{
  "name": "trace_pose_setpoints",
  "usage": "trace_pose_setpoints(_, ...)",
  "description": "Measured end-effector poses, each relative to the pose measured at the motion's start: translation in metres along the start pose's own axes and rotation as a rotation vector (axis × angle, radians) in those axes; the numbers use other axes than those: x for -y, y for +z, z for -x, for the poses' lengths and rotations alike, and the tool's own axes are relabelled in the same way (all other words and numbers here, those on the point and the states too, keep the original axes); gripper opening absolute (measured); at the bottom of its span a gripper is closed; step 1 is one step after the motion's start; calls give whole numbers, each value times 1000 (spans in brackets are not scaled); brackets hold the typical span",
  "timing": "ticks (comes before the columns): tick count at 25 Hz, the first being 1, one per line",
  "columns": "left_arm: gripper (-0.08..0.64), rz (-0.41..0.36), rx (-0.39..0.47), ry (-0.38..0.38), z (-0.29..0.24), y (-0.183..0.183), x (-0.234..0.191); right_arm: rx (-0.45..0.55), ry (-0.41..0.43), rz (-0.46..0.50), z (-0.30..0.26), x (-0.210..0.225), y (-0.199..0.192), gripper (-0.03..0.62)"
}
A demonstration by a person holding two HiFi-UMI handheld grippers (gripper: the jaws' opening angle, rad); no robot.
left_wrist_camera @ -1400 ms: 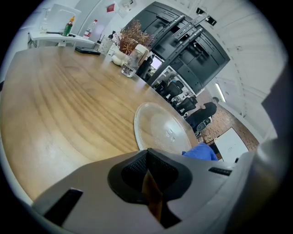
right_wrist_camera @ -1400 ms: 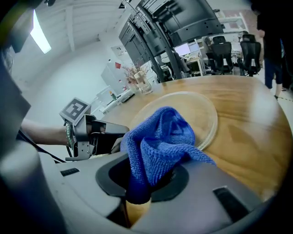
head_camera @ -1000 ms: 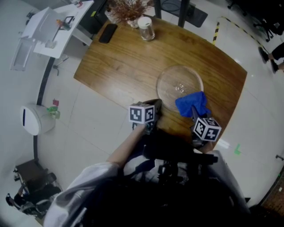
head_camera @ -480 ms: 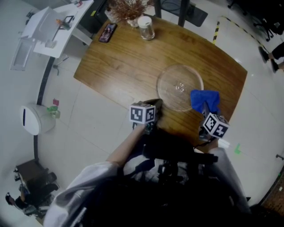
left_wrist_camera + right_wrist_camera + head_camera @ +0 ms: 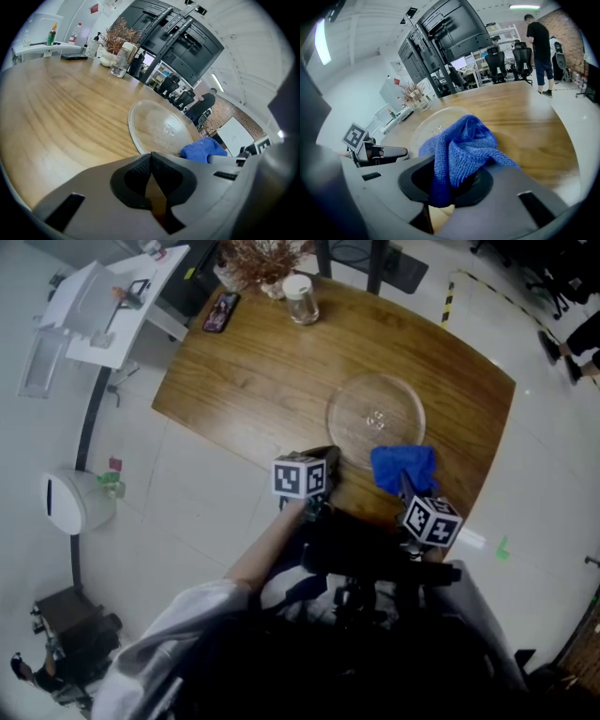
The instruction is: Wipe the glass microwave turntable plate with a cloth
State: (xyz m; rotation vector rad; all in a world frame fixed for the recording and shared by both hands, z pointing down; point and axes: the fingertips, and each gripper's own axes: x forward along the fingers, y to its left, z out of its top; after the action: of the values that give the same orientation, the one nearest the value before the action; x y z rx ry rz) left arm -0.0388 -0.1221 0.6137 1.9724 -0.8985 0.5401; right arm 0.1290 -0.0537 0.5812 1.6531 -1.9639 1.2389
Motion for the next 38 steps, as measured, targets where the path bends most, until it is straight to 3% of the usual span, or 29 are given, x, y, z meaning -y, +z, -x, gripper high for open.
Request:
trace_pose_setpoints(3, -5, -32, 48, -21, 4, 2, 1, 47, -7, -7, 8, -2, 12, 83)
trace_pose_setpoints(8, -5, -160, 102, -22, 17, 4, 7, 97, -20, -5, 22, -9, 18, 83)
trace_pose_setpoints(12, -5, -141, 144, -75, 33, 14, 21, 93, -28, -5, 29, -15, 5, 83)
trace_pose_setpoints(24, -5, -198, 199, -156, 100, 6, 27, 168, 7, 30, 50, -80, -23, 83)
trace_pose_setpoints(38, -5, -192, 104, -264, 120, -65, 38, 164, -83, -25, 102, -100, -102, 81)
